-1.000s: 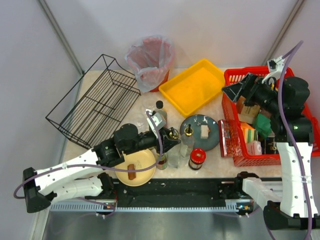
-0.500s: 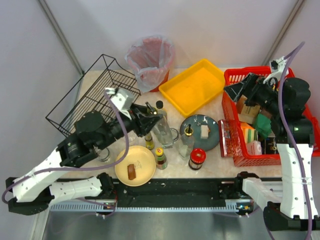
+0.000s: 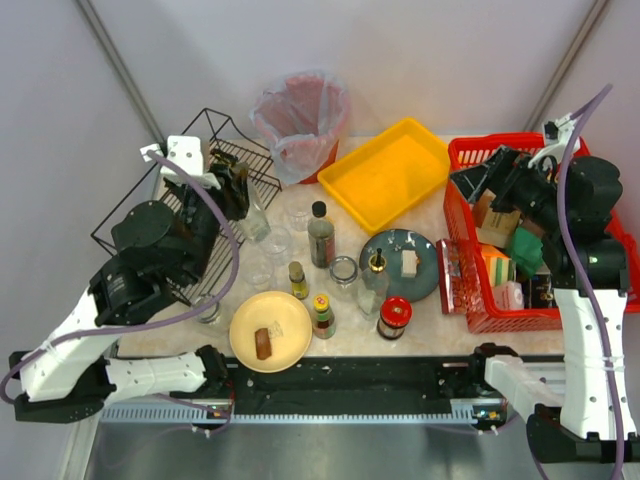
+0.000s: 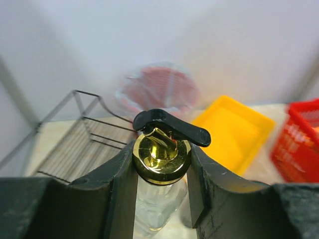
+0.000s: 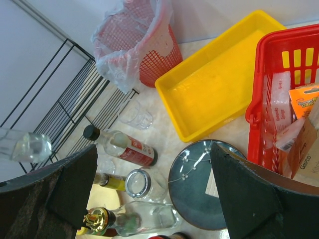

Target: Clear the kitchen counter

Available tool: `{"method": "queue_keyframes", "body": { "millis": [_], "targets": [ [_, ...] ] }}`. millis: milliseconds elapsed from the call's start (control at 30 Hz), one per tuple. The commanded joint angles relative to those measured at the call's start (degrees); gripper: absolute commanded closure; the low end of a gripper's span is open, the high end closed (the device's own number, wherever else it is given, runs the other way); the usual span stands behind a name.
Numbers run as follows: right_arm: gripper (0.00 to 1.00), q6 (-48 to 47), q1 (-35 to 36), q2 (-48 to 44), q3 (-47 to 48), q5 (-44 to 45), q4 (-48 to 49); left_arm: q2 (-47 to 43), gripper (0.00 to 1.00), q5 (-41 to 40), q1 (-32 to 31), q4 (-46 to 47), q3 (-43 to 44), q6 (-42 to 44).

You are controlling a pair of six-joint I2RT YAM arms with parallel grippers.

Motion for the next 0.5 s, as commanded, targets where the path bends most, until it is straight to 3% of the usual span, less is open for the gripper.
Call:
{"method": "queue_keyframes", "body": {
  "millis": [0,100,467],
  "targets": [
    [0.07,-0.15,-0.43,-1.33,0.41,0.46,1.08,1.69,1.0,-15.11,0.97,23.03,3.39,19.17],
    [0.07,0.03,-0.43,-1.16,0.67,0.37,1.08,4.5,1.0,-15.99,4.22,28.0,7.33,24.91],
    [0.07,-0.5,-0.43,-1.77,0.23,0.9,1.08,18.11,1.0,-3.52,25.39,13.43,25.08,15.18]
  ]
}}
